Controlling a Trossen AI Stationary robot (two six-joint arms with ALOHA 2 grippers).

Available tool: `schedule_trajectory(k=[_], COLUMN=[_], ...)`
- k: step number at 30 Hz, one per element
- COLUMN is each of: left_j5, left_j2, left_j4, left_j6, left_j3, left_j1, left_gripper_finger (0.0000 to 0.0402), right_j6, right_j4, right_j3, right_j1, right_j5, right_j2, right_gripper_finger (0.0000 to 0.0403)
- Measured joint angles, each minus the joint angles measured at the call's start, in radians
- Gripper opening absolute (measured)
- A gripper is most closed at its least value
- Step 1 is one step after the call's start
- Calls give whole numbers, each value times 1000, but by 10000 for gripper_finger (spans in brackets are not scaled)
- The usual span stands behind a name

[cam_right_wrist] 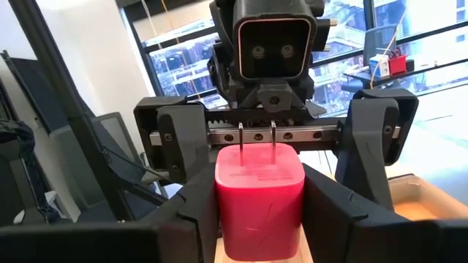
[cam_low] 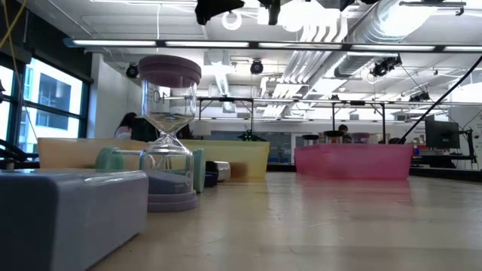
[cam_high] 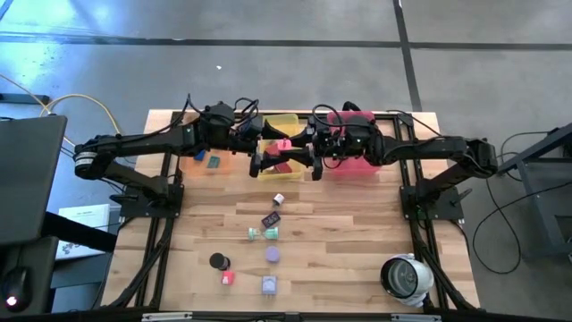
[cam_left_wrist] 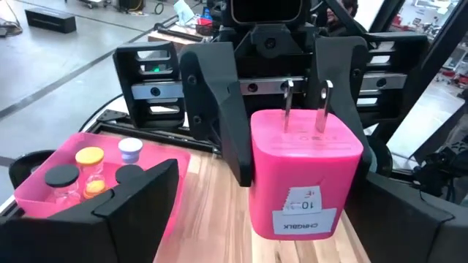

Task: Pick & Place Office items
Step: Put the right pink charger adapter into the yellow bin

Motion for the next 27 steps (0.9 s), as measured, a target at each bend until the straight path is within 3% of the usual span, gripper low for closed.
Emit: schedule_trajectory(k=[27], left_j5=[18], left_j2=[47], left_j4=[49], left_j6=[-53], left_j3=[0], left_j1=[-5], left_gripper_finger=[143], right_j6=[29], right_j4=[-36], right_j3=[0], right_j1=[-1], right_j5=[-5], right_j2=[-1], right_gripper_finger=[137])
